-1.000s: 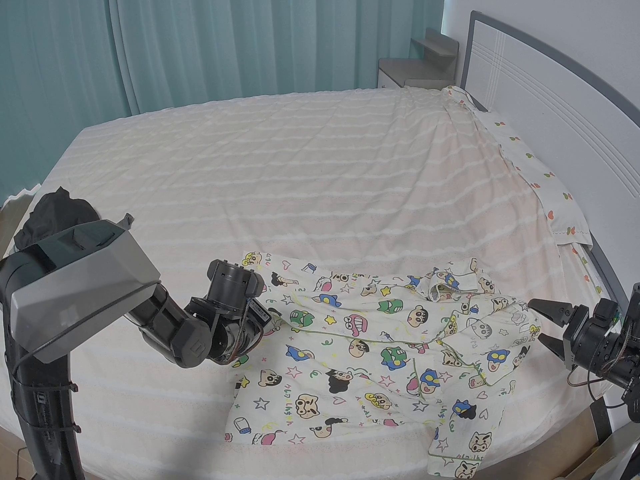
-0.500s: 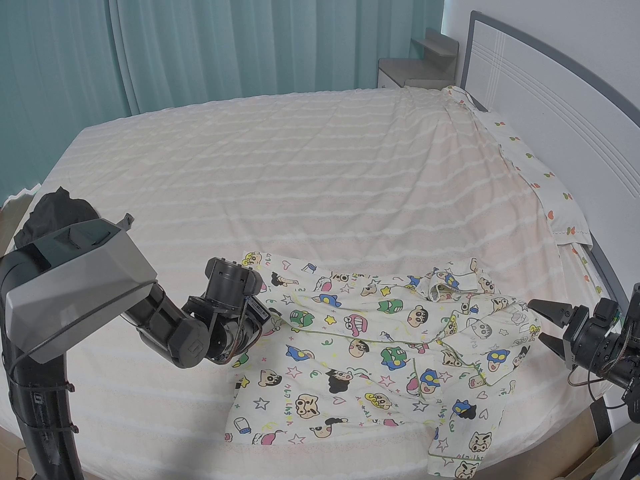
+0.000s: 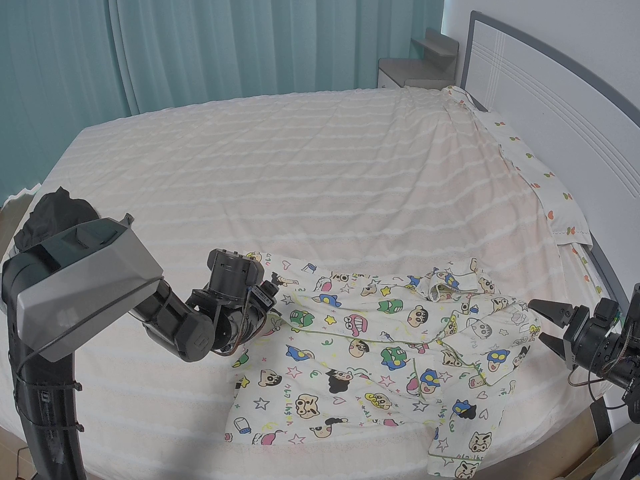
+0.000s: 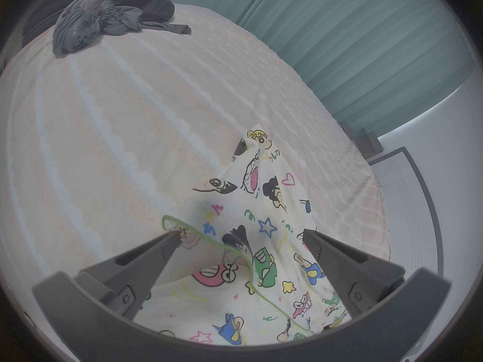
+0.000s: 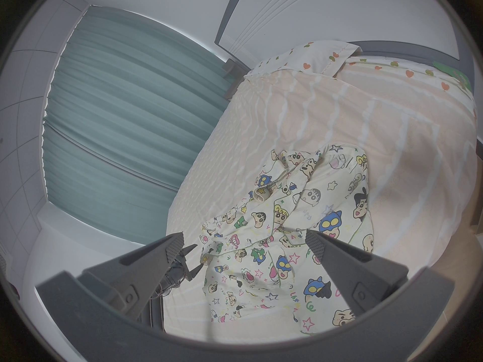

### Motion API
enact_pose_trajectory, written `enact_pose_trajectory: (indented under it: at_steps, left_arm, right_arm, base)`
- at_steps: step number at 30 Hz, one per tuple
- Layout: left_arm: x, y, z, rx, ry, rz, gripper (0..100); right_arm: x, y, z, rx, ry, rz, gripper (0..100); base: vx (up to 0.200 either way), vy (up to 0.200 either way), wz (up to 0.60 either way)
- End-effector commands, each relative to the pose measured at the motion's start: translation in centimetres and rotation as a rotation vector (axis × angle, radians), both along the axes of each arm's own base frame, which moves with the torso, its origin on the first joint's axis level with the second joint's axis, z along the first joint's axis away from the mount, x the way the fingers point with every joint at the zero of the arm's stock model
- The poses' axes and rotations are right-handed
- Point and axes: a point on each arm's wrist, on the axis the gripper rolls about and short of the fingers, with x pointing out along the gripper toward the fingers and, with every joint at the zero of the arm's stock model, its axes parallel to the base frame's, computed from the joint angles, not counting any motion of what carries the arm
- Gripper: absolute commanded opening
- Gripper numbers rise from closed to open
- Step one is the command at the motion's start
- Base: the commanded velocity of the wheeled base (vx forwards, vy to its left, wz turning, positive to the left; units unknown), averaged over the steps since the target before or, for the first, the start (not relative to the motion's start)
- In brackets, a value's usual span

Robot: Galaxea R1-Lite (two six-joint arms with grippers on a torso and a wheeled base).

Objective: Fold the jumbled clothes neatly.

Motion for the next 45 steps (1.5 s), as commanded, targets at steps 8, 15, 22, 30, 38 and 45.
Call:
enact_pose_trajectory:
  at_steps: [8,15,22,30,38,45]
  left_arm:
    - [0.9,-0.4,-2.0,0.019,0.02,0.005,0]
    - [-0.6,0.0,-2.8,0.234,-0.014,0.009,0]
    - [-2.0,0.6,-1.0,0.28,-0.138,-0.047,0]
    - [-4.2,0.9,-1.3,0.355,-0.124,-0.114,0]
    - [-5.2,1.4,-2.6,0.406,-0.07,-0.147,0]
    - [-5.3,1.1,-4.8,0.404,-0.041,-0.162,0]
  right_arm:
    - [0.0,0.0,0.0,0.0,0.001,0.001,100]
    - [0.0,0.0,0.0,-0.006,-0.004,0.004,100]
    - [-0.1,0.5,0.1,-0.007,-0.009,0.028,100]
    - [-0.2,0.6,0.2,-0.005,-0.012,0.034,100]
    - [-0.2,0.6,0.2,-0.006,-0.016,0.034,100]
    - [-0.3,0.6,0.3,-0.005,-0.019,0.035,100]
  base:
    - [0.0,0.0,0.0]
    - [0.0,0.0,0.0]
    - [0.0,0.0,0.0]
    - [0.0,0.0,0.0]
    - [0.0,0.0,0.0]
    - [0.0,0.0,0.0]
